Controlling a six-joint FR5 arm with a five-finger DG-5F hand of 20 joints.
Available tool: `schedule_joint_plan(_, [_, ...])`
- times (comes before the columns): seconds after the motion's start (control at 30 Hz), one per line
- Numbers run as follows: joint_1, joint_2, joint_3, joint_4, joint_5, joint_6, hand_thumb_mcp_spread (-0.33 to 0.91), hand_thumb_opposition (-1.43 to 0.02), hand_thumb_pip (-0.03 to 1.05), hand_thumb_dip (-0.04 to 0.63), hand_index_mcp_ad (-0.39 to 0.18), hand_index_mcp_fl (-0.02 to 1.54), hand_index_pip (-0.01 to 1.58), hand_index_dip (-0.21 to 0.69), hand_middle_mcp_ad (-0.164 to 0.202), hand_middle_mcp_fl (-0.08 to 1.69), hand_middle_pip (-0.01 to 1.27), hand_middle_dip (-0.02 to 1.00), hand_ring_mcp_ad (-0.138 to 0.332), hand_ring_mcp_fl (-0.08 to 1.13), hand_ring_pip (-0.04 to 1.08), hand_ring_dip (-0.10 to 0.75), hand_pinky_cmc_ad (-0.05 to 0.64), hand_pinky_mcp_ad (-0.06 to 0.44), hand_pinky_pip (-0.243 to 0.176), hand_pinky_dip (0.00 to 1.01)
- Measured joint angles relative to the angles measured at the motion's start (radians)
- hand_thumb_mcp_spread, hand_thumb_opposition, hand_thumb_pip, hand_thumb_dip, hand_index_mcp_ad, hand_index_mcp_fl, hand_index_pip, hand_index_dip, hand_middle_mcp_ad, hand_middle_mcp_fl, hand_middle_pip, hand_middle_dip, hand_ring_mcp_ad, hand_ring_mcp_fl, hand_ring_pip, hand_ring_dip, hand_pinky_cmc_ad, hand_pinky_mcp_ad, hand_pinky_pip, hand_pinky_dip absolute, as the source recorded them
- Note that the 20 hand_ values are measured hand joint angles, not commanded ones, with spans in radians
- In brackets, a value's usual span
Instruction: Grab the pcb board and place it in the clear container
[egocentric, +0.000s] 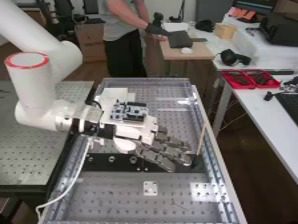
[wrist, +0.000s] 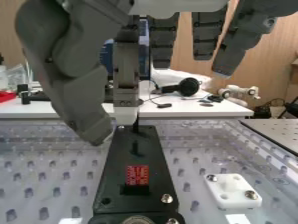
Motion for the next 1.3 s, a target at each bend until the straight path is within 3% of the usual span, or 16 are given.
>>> schedule_joint_plan(0.77, [-0.039,-0.077,0.043,0.010,-0.054,-0.024,0.40,-0.87,0.70,0.237,-0.077,0.23,1.56,-0.026,0.068,0.10,0.12,0.13,0.222,0.00,0.10,0.026,0.316,0.197,-0.091,0.51])
schedule_joint_plan(1.17, [-0.053,-0.087,0.048,0.027,-0.082,-0.028,0.44,-0.90,0.70,0.239,-0.103,0.33,1.56,-0.026,0.070,0.13,0.12,0.13,0.222,0.00,0.10,0.026,0.316,0.195,-0.093,0.48])
schedule_joint_plan(1.3, [-0.055,-0.088,0.050,0.026,-0.092,-0.032,0.45,-0.90,0.69,0.236,-0.105,0.38,1.56,-0.021,0.068,0.13,0.12,0.13,0.222,0.00,0.10,0.026,0.316,0.199,-0.075,0.48])
